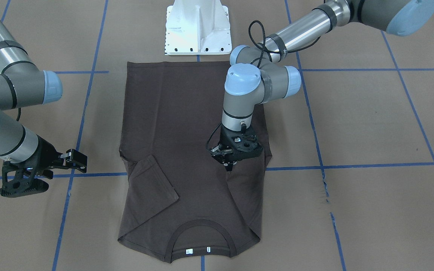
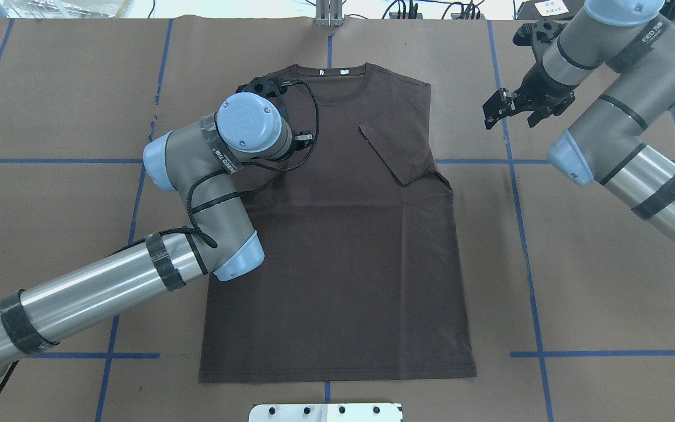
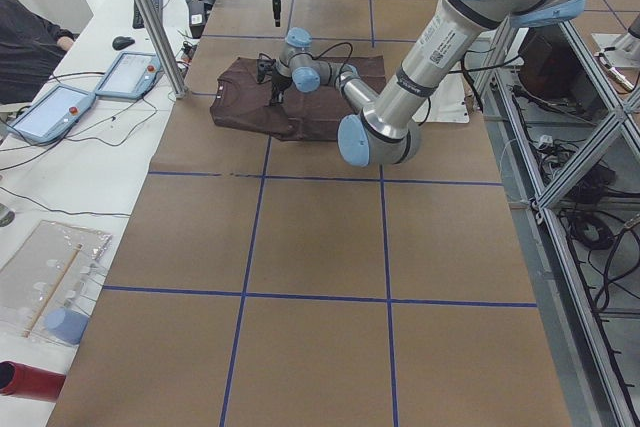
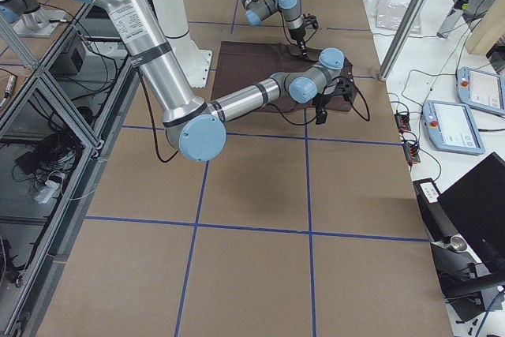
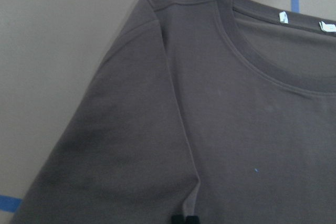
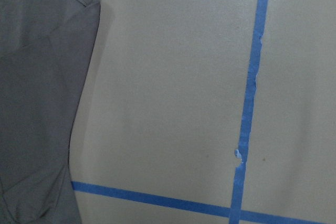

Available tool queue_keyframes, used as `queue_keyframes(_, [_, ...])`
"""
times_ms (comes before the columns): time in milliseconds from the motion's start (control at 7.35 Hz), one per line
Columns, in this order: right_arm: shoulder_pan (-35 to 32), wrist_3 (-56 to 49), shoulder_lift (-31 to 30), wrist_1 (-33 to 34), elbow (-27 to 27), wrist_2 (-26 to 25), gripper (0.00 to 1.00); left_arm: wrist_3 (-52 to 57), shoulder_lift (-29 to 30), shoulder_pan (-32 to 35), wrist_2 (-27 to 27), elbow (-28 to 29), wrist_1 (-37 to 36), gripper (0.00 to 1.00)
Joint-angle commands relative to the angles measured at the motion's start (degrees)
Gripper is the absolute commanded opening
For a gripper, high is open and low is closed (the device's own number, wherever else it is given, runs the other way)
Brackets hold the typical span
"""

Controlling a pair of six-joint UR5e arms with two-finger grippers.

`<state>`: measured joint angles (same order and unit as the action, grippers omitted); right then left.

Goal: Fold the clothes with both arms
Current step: 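Fold the sleeve nearest the left gripper inward across the shirt body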

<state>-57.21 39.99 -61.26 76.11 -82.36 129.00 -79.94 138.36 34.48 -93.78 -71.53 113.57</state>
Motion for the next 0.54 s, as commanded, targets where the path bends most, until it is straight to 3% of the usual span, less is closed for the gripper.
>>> queue_keyframes(0, [0.00, 0.00, 0.00, 0.00, 0.00, -0.06, 1.00, -1.53, 2.18, -0.11, 0.08, 5.51, 5.32, 0.00])
queue_keyframes(408, [0.00, 0.00, 0.09, 0.00, 0.00, 0.03, 1.00, -1.54, 2.27, 0.15, 0.00, 5.62, 6.57, 0.00])
